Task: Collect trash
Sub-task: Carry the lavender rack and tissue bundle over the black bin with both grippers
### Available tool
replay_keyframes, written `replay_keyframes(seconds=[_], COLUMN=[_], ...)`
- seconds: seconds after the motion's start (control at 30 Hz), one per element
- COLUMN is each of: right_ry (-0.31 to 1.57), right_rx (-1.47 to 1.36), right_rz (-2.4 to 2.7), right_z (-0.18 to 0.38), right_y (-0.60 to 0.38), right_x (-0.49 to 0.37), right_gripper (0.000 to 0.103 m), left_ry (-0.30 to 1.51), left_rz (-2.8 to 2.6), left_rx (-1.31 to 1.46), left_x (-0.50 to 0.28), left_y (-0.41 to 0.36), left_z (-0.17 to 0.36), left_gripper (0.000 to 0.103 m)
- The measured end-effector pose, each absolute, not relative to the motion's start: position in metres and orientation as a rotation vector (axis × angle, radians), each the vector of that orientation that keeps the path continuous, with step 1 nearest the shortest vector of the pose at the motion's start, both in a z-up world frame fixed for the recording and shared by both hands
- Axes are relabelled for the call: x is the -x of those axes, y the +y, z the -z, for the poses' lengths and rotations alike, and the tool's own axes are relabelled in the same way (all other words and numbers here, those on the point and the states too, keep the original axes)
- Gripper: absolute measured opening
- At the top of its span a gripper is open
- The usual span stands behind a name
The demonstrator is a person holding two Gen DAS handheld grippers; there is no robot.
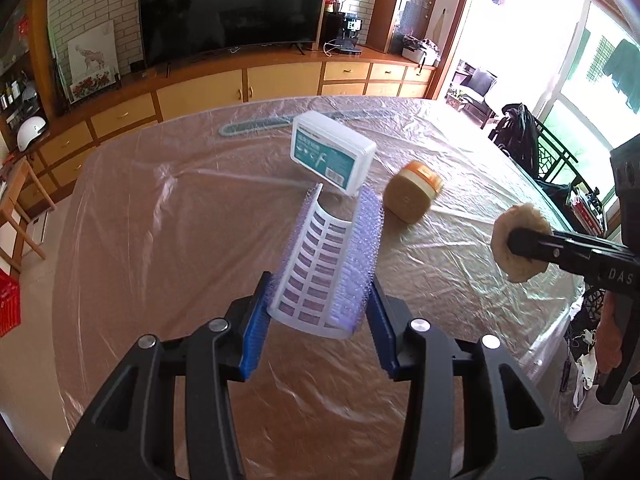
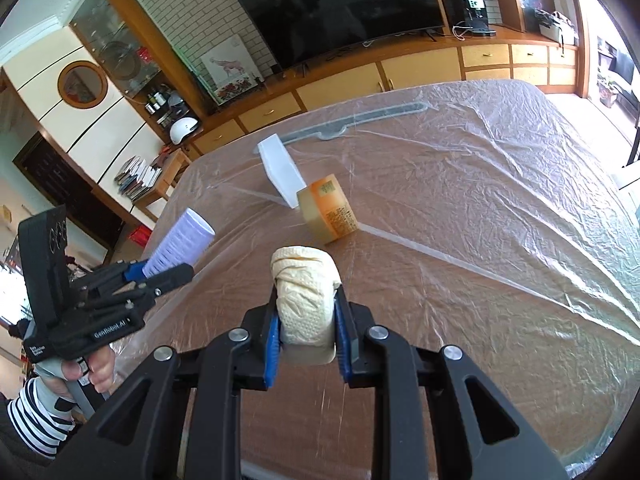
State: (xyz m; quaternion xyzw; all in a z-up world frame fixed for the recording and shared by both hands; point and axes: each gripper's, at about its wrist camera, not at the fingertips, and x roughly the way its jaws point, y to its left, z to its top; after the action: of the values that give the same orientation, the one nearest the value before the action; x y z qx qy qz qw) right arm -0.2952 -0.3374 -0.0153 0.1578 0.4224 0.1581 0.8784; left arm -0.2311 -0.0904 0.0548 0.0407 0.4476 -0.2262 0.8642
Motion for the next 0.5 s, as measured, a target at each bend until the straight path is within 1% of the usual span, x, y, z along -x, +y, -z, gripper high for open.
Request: replay_keyframes(seconds=[0.5], right_ry=[0.873], right_rx=[-0.295], right_rz=[-0.422], right_z=[-0.001], right_y=[-0.349], right_x=[0.352], right_gripper=[0.023], left_ry=[0.948], left_rz=[0.481], left_rx=[-0.051], left_x=[0.304], left_y=[-0.094], left_z=[-0.056], left_gripper=[0.046])
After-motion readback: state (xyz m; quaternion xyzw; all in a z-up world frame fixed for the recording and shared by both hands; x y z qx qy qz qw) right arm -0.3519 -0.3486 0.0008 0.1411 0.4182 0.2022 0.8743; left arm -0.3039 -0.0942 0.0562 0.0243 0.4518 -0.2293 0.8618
